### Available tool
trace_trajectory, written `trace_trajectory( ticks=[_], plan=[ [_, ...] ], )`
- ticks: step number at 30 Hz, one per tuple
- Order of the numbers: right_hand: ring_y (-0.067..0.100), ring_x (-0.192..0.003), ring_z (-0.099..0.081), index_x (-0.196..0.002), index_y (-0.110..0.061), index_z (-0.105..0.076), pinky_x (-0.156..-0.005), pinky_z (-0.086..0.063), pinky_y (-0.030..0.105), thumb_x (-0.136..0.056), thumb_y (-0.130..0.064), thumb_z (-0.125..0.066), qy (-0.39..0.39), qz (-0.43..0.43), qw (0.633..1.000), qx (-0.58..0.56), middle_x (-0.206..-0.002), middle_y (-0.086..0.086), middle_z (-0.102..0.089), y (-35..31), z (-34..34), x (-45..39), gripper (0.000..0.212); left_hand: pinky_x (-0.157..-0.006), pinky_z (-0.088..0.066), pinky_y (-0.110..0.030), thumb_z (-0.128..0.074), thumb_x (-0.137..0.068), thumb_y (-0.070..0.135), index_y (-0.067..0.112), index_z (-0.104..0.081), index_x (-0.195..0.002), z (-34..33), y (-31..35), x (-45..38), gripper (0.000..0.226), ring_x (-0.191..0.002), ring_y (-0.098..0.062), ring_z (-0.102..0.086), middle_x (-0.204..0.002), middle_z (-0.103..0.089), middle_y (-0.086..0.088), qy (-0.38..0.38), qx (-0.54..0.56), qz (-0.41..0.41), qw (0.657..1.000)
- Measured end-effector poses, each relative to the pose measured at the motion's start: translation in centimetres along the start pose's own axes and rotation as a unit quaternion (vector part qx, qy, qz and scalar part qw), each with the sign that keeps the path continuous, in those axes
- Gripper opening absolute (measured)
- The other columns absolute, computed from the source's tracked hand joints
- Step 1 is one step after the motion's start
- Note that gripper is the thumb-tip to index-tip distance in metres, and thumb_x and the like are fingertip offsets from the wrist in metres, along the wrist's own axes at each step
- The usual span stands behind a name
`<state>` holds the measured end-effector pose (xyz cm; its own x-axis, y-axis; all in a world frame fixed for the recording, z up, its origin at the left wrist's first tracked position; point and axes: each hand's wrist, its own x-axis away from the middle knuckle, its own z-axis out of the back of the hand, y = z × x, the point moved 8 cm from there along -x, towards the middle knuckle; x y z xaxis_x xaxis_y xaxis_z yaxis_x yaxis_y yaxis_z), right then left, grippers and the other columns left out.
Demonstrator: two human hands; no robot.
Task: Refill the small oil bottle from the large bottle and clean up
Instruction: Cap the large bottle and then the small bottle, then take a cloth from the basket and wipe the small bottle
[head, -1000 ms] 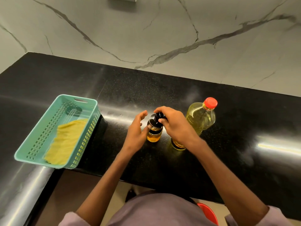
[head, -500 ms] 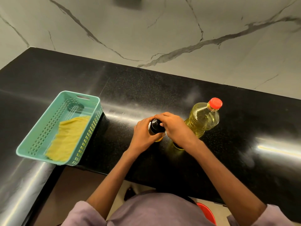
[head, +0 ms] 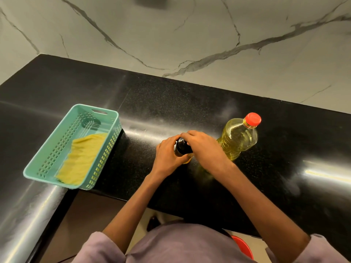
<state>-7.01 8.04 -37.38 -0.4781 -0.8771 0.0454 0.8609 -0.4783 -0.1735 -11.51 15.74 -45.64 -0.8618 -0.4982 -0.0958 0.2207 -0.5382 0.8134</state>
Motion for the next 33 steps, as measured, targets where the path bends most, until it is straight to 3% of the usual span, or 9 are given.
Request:
trace_trajectory(
  ticks=[7,11,16,18,20,23,26,29,33],
  plan=[
    [0.024,-0.096,-0.059,-0.108,-0.008,-0.055,-0.076,-0.046,0.031,-0.091,-0.011,-0.056,0.047,-0.043,0.998,0.003,-0.107,0.010,-0.060,-0.9,0.1,-0.7,0.018,-0.095,-0.043,-0.040,-0.066,-0.065,0.052,0.032,-0.056,-0.110,0.1,0.2,-0.1,0.050,-0.100,-0.004,-0.058,-0.105,-0.065,0.016,-0.002,-0.020,0.018,1.000],
    [0.027,-0.092,-0.062,-0.108,-0.005,-0.056,-0.074,-0.049,0.032,-0.093,-0.010,-0.054,0.062,-0.058,0.996,0.016,-0.105,0.013,-0.059,-1.1,0.1,-0.6,0.016,-0.088,-0.047,-0.038,-0.066,-0.064,0.044,0.032,-0.059,-0.100,0.7,1.0,0.0,0.039,-0.091,0.000,-0.059,-0.096,-0.067,0.016,0.016,-0.033,0.011,0.999],
    [0.028,-0.093,-0.063,-0.108,-0.005,-0.055,-0.072,-0.049,0.032,-0.096,-0.015,-0.048,0.054,-0.066,0.995,0.043,-0.107,0.014,-0.060,-0.7,-0.2,-0.8,0.017,-0.090,-0.041,-0.038,-0.069,-0.067,0.042,0.033,-0.060,-0.101,0.9,1.6,0.3,0.036,-0.096,-0.002,-0.058,-0.099,-0.066,0.017,0.012,-0.050,0.024,0.998],
    [0.029,-0.093,-0.063,-0.109,-0.005,-0.055,-0.070,-0.047,0.033,-0.098,-0.021,-0.045,0.045,-0.069,0.995,0.061,-0.107,0.013,-0.061,-0.4,-0.4,-1.1,0.022,-0.096,-0.040,-0.042,-0.072,-0.067,0.041,0.031,-0.058,-0.112,0.7,1.4,0.3,0.048,-0.108,-0.008,-0.055,-0.114,-0.063,0.013,0.000,-0.063,0.036,0.997],
    [0.031,-0.095,-0.062,-0.110,-0.006,-0.054,-0.069,-0.046,0.035,-0.097,-0.040,-0.044,0.031,-0.091,0.994,0.058,-0.106,0.013,-0.062,0.1,-0.4,-1.3,0.037,-0.110,-0.026,-0.043,-0.076,-0.069,0.044,0.025,-0.040,-0.140,0.5,0.7,0.4,0.082,-0.132,-0.016,-0.038,-0.144,-0.045,0.004,-0.040,-0.074,0.056,0.995],
    [0.033,-0.091,-0.062,-0.113,-0.007,-0.053,-0.067,-0.048,0.038,-0.086,-0.061,-0.049,0.075,-0.111,0.986,0.096,-0.100,0.015,-0.064,-0.1,1.0,-1.2,0.061,-0.110,-0.019,-0.038,-0.077,-0.072,0.046,0.017,-0.023,-0.149,2.4,0.1,0.5,0.099,-0.138,-0.021,-0.028,-0.152,-0.033,-0.002,-0.030,-0.080,0.064,0.994],
    [0.034,-0.075,-0.062,-0.096,-0.006,-0.061,-0.059,-0.048,0.036,-0.081,-0.055,-0.061,0.180,-0.056,0.978,0.086,-0.084,0.016,-0.066,-2.5,3.2,-1.4,0.052,-0.106,-0.032,-0.038,-0.074,-0.076,0.044,0.015,-0.036,-0.144,6.4,-1.0,0.7,0.083,-0.127,-0.023,-0.045,-0.141,-0.048,-0.004,0.043,-0.058,0.054,0.996],
    [0.032,-0.074,-0.062,-0.093,-0.007,-0.067,-0.060,-0.049,0.035,-0.080,-0.041,-0.070,0.246,0.007,0.969,0.006,-0.083,0.013,-0.068,-6.1,4.5,-2.3,0.037,-0.094,-0.045,-0.031,-0.072,-0.082,0.028,0.009,-0.053,-0.132,11.1,-2.7,1.8,0.056,-0.108,-0.022,-0.058,-0.122,-0.062,-0.008,0.120,-0.041,0.039,0.991],
    [0.027,-0.092,-0.060,-0.102,-0.012,-0.068,-0.075,-0.049,0.037,-0.088,-0.033,-0.062,0.144,0.051,0.977,-0.149,-0.097,0.008,-0.068,-10.8,1.7,-6.1,0.026,-0.080,-0.049,-0.026,-0.066,-0.086,0.018,0.006,-0.064,-0.116,17.3,-5.6,4.3,0.032,-0.090,-0.018,-0.063,-0.109,-0.068,-0.008,0.203,-0.044,0.076,0.975]
  ],
)
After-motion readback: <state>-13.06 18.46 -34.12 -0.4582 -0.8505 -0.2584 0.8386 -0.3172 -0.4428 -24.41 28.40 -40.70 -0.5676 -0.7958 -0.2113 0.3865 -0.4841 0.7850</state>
